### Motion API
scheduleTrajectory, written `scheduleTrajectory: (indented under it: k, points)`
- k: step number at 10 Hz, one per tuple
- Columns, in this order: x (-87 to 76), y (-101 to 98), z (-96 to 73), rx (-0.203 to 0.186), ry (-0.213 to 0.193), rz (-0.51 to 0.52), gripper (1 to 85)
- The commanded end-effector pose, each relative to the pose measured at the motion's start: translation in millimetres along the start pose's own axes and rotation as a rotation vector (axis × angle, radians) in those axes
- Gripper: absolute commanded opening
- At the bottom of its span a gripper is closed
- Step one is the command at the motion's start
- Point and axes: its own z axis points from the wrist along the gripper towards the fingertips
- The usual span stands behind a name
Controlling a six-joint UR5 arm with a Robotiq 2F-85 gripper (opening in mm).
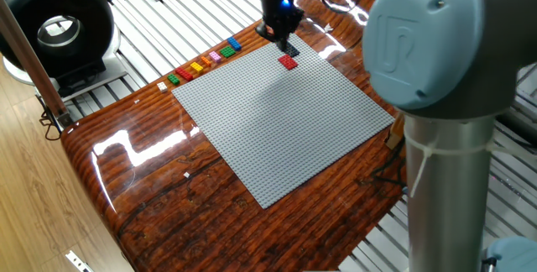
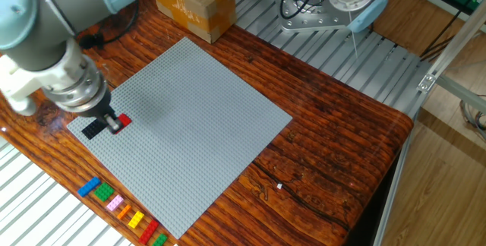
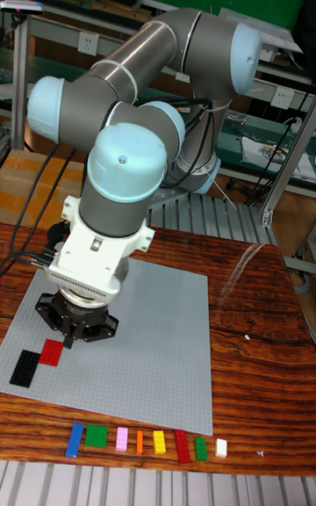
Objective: Build with small Lego blocks
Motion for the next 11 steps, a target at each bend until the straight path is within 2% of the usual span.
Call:
scheduleTrajectory:
  k: [1,2,3,4,7,11]
  points:
    - [-36.7,4.3,-17.4,0.001,-0.078,-0.046,1.0]
    - [-47.8,5.2,-21.7,-0.003,-0.096,-0.082,1.0]
    - [-57.4,9.5,-28.9,-0.014,-0.077,-0.092,1.7]
    - [-67.9,3.7,-31.4,0.006,-0.073,-0.109,1.3]
    - [-85.1,2.7,-23.3,0.031,-0.095,-0.169,1.7]
    - [-97.8,4.8,-17.1,0.031,-0.112,-0.167,1.0]
